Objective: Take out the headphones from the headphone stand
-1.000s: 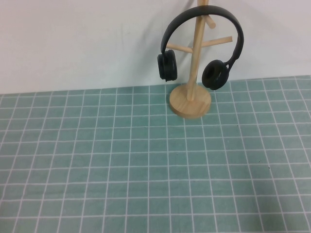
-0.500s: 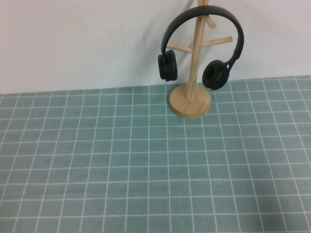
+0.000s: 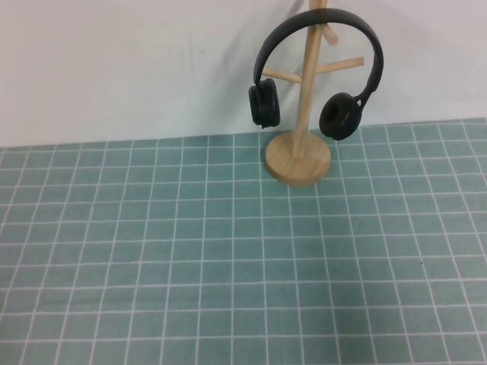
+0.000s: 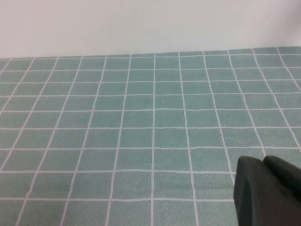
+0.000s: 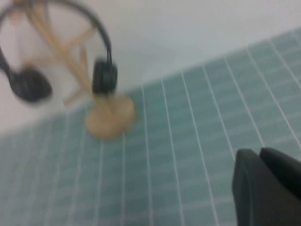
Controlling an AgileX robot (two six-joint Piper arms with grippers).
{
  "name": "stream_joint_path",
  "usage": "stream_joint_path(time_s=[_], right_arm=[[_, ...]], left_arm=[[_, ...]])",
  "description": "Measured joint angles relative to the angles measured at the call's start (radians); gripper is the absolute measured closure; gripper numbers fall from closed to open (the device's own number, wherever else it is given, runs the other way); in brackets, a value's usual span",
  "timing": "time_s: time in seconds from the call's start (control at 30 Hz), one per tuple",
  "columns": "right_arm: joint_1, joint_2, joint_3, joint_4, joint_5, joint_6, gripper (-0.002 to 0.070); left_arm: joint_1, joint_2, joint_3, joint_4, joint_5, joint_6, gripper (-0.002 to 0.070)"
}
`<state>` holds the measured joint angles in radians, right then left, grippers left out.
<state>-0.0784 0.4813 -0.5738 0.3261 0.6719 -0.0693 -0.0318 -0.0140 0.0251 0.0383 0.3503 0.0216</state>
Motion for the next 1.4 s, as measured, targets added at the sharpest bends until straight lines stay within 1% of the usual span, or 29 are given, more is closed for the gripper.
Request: stream_joint_path(time_s=[0.07, 0.2, 0.27, 0.33, 0.43, 0.5, 0.6, 0.67, 0.73, 0.83, 0.9, 1.0, 1.17, 1.23, 1.4], right_arm=[[0.0, 0.112, -0.061, -0.036, 0.037, -0.053, 0.0676], [0.004, 0.317, -0.155, -0.048, 0.028, -0.193, 0.0676], [0.032, 0.411, -0.208, -0.046, 0.015, -0.221, 0.0676], [0.091, 0.509, -0.251, -0.059, -0.021, -0.22, 0.0676], [0.231, 0.636, -0.314, -0.139, -0.132, -0.22, 0.0676], [0.343, 0.723, -0.362, -0.244, -0.205, -0.22, 0.0676], [0.465, 0.822, -0.426, -0.45, -0.294, -0.22, 0.0675], [0.508, 0.869, -0.468, -0.542, -0.371, -0.22, 0.0675], [0.512, 0.909, -0.499, -0.565, -0.467, -0.22, 0.0662], [0.508, 0.96, -0.542, -0.658, -0.601, -0.22, 0.0589], [0.508, 1.001, -0.577, -0.705, -0.647, -0.232, 0.052], [0.492, 1.052, -0.63, -0.7, -0.678, -0.289, 0.0424], [0.439, 1.13, -0.729, -0.693, -0.683, -0.29, 0.0271], [0.428, 1.161, -0.774, -0.691, -0.688, -0.29, 0.025], [0.41, 1.235, -0.865, -0.704, -0.695, -0.293, 0.0249]], left_arm=[[0.0, 0.0, 0.0, 0.0, 0.0, 0.0, 0.0679], [0.0, 0.0, 0.0, 0.0, 0.0, 0.0, 0.0679], [0.0, 0.0, 0.0, 0.0, 0.0, 0.0, 0.0679], [0.0, 0.0, 0.0, 0.0, 0.0, 0.0, 0.0679], [0.0, 0.0, 0.0, 0.0, 0.0, 0.0, 0.0679], [0.0, 0.0, 0.0, 0.0, 0.0, 0.0, 0.0679], [0.0, 0.0, 0.0, 0.0, 0.0, 0.0, 0.0679], [0.0, 0.0, 0.0, 0.0, 0.0, 0.0, 0.0679], [0.0, 0.0, 0.0, 0.0, 0.0, 0.0, 0.0679], [0.0, 0.0, 0.0, 0.0, 0.0, 0.0, 0.0679], [0.0, 0.0, 0.0, 0.0, 0.0, 0.0, 0.0679], [0.0, 0.0, 0.0, 0.0, 0.0, 0.0, 0.0679], [0.0, 0.0, 0.0, 0.0, 0.0, 0.0, 0.0679], [0.0, 0.0, 0.0, 0.0, 0.0, 0.0, 0.0679], [0.0, 0.0, 0.0, 0.0, 0.0, 0.0, 0.0679]])
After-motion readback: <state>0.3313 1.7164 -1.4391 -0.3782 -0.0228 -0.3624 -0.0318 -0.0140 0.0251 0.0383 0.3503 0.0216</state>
